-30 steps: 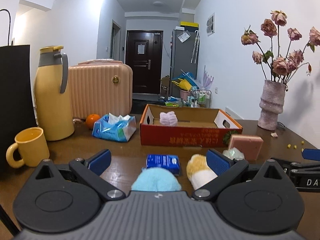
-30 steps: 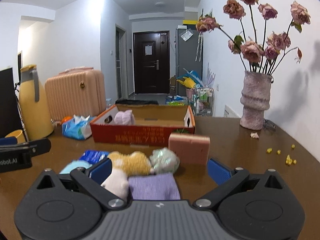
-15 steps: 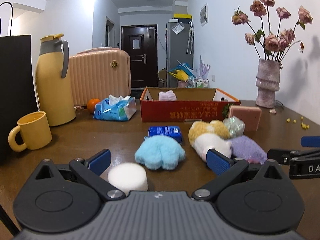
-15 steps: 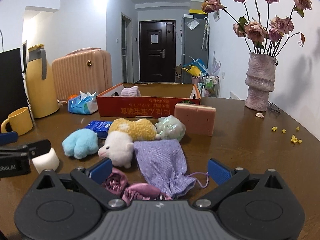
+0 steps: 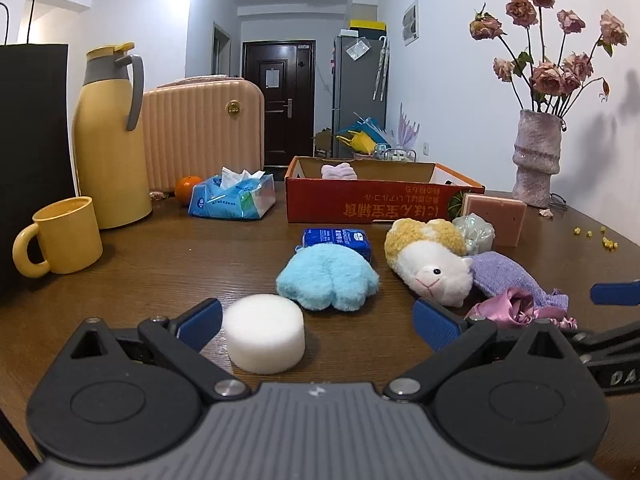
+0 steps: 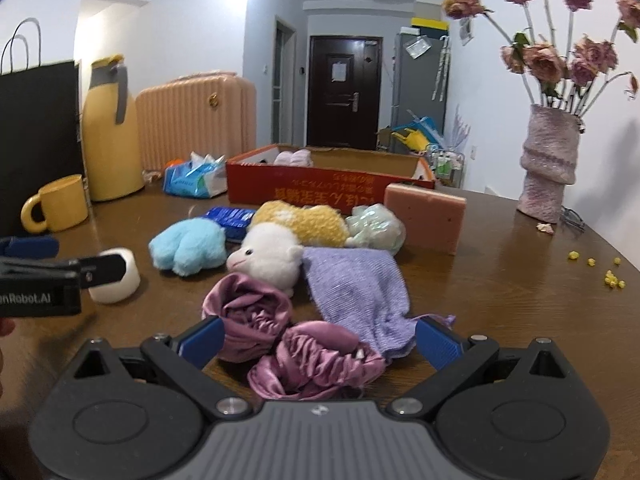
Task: Organize soft objects
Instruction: 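Grasp the pink satin scrunchies with the right gripper while the left approaches the white sponge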
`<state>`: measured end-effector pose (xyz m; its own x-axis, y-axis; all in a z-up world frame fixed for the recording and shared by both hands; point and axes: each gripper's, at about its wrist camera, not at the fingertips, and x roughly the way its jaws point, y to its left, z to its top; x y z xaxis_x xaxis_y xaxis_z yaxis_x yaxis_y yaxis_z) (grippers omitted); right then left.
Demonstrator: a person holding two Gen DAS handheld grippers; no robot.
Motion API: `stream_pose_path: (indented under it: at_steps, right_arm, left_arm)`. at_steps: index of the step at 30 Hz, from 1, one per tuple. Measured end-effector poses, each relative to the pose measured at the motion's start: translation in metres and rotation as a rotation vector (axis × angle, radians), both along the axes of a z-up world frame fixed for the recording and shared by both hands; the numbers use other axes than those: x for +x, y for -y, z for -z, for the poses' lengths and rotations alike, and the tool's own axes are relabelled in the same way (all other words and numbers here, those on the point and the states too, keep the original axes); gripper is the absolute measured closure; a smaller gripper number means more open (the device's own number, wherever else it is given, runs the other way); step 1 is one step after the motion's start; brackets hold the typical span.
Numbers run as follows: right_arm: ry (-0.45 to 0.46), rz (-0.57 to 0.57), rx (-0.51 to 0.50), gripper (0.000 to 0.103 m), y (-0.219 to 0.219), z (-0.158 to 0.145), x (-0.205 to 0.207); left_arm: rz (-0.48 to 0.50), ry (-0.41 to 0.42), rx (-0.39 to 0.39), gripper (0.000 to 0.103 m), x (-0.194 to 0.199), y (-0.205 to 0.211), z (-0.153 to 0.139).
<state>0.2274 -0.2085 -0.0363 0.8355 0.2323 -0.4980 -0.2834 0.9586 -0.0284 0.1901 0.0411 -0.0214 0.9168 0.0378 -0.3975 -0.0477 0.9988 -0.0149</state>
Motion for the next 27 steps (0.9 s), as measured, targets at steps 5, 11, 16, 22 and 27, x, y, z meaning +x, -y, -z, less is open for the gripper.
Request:
stream_pose_path:
  at_steps: [5, 11, 16, 22, 27]
  right_arm:
    - [-0.011, -0.073, -0.08, 0.001, -0.018, 0.002, 0.01]
    - [0.003, -0.154, -0.171, 0.008, -0.035, 0.003, 0.026]
    - [-0.038, -0.2, -0.131, 0.033, -0.034, 0.011, 0.033]
    - [-0.047, -0.209, -0.106, 0.055, -0.032, 0.013, 0.033]
    - [-0.023, -0.198, -0.066, 0.062, -0.027, 0.009, 0.031]
  left_arm:
    - [0.003, -0.013, -0.011, 0.0, 0.002, -0.002, 0.003]
    - [-0.009, -0.041, -0.03, 0.0, 0.007, -0.005, 0.006]
    - [-0.009, -0.056, -0.021, 0.0, 0.009, -0.003, 0.009]
    - [-0.019, -0.06, -0.009, 0.0, 0.01, -0.001, 0.01]
    - [-0.025, -0.064, -0.001, 0.0, 0.01, 0.0, 0.01]
